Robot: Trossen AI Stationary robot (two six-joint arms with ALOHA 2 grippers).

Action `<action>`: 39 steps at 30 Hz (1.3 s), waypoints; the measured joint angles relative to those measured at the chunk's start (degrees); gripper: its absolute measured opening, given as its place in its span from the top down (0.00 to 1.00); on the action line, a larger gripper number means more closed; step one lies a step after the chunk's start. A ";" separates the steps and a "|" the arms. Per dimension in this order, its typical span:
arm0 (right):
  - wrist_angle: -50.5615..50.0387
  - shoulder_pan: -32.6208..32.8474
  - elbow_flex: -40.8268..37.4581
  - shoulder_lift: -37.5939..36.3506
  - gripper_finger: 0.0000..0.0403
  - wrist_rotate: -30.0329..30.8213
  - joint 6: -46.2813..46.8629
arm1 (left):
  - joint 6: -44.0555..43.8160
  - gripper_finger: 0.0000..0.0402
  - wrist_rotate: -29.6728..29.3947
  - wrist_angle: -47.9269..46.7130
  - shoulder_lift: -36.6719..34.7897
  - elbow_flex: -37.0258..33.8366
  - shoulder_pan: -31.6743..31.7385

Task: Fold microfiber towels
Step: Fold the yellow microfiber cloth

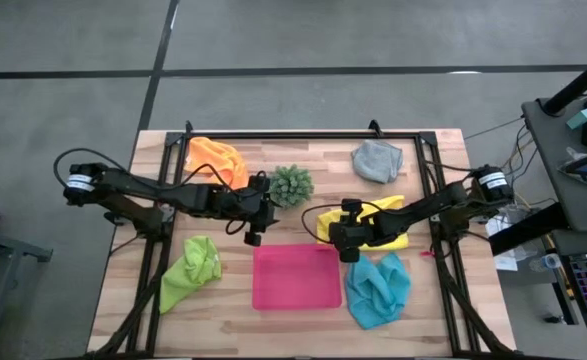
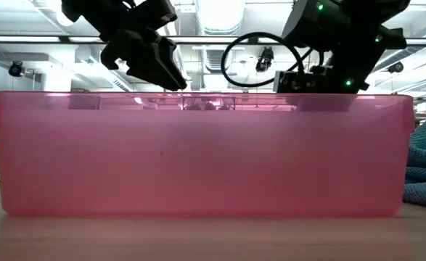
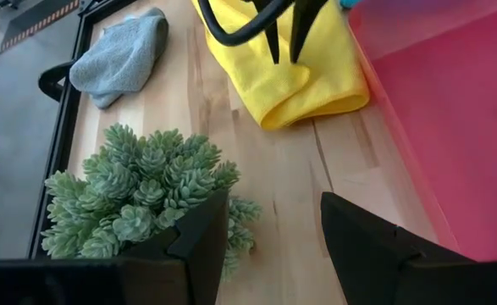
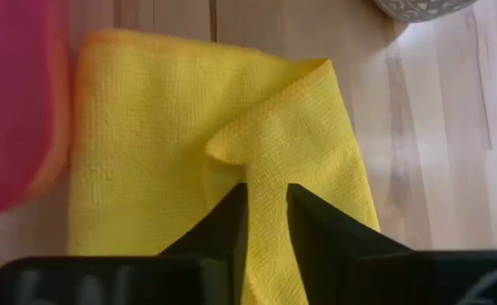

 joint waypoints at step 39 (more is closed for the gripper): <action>-2.94 -1.36 0.13 -4.18 0.97 -5.99 0.17 | 3.16 0.57 -4.87 2.67 0.00 -0.28 0.04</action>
